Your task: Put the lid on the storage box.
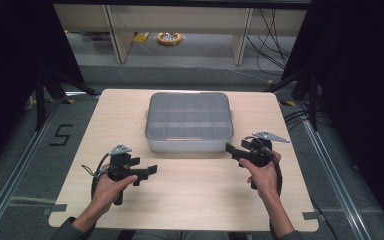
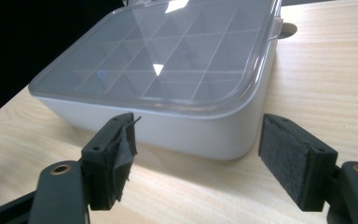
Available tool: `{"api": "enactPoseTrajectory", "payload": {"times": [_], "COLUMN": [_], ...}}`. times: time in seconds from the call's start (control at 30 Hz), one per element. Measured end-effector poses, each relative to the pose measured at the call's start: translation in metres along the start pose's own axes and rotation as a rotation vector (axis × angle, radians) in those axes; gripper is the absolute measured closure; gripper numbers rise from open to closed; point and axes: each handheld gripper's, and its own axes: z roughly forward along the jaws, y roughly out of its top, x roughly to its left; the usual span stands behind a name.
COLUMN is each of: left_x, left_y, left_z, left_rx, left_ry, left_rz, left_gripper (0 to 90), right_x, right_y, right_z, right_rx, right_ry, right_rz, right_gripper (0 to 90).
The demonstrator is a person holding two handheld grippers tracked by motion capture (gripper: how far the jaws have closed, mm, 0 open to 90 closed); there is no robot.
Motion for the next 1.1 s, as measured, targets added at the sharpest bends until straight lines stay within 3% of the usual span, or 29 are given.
{"api": "enactPoseTrajectory", "payload": {"times": [0.07, 0.17, 0.2, 0.23, 0.27, 0.3, 0.4, 0.43, 0.5, 0.53, 0.57, 0.6, 0.63, 0.67, 0.73, 0.93, 1.0, 1.1], "left_x": [-0.001, -0.003, -0.004, -0.005, -0.005, -0.005, -0.007, -0.008, -0.009, -0.009, -0.01, -0.011, -0.012, -0.012, -0.014, -0.019, -0.02, -0.023], "left_y": [-0.005, -0.009, -0.01, -0.012, -0.014, -0.015, -0.02, -0.021, -0.023, -0.025, -0.026, -0.027, -0.029, -0.03, -0.031, -0.038, -0.039, -0.044], "left_z": [-0.002, -0.004, -0.004, -0.005, -0.005, -0.005, -0.006, -0.006, -0.006, -0.007, -0.006, -0.006, -0.006, -0.007, -0.007, -0.01, -0.01, -0.012], "left_rx": [0.008, 0.012, 0.014, 0.015, 0.018, 0.022, 0.03, 0.033, 0.031, 0.036, 0.038, 0.039, 0.043, 0.048, 0.048, 0.058, 0.06, 0.066], "left_ry": [-0.015, -0.017, -0.016, -0.015, -0.018, -0.018, -0.022, -0.023, -0.027, -0.027, -0.035, -0.036, -0.033, -0.034, -0.034, -0.034, -0.043, -0.04], "left_rz": [0.016, 0.025, 0.023, 0.024, 0.023, 0.027, 0.033, 0.042, 0.036, 0.044, 0.044, 0.046, 0.052, 0.06, 0.066, 0.089, 0.091, 0.118], "left_gripper": [14.8, 14.8, 14.8, 14.8, 14.8, 14.8, 14.8, 14.8, 14.8, 14.8, 14.9, 14.9, 14.9, 14.9, 14.9, 14.9, 14.9, 14.9], "right_x": [-0.003, -0.002, 0.002, -0.001, 0.003, 0.0, 0.005, 0.003, 0.006, 0.003, 0.006, 0.007, 0.005, 0.006, 0.004, 0.008, 0.008, 0.009], "right_y": [-0.002, -0.006, -0.009, -0.01, -0.012, -0.013, -0.018, -0.019, -0.022, -0.023, -0.026, -0.028, -0.029, -0.03, -0.031, -0.042, -0.046, -0.051], "right_z": [-0.001, -0.003, -0.005, -0.005, -0.006, -0.006, -0.008, -0.008, -0.01, -0.01, -0.011, -0.011, -0.011, -0.011, -0.014, -0.019, -0.019, -0.022], "right_rx": [0.002, 0.005, 0.017, 0.014, 0.023, 0.025, 0.035, 0.029, 0.034, 0.031, 0.046, 0.045, 0.038, 0.046, 0.053, 0.071, 0.054, 0.057], "right_ry": [-0.01, -0.011, -0.005, -0.005, 0.001, -0.006, 0.001, 0.007, -0.013, -0.015, -0.011, -0.005, -0.006, -0.013, -0.004, 0.003, 0.011, 0.018], "right_rz": [-0.045, -0.06, -0.01, -0.055, -0.014, -0.062, -0.03, -0.059, -0.036, -0.078, -0.034, -0.03, -0.062, -0.045, -0.08, -0.096, -0.109, -0.109], "right_gripper": [28.0, 27.8, 27.8, 27.7, 27.7, 27.7, 27.8, 27.8, 27.8, 27.8, 27.8, 27.7, 27.8, 27.7, 27.7, 27.5, 27.5, 27.5]}}
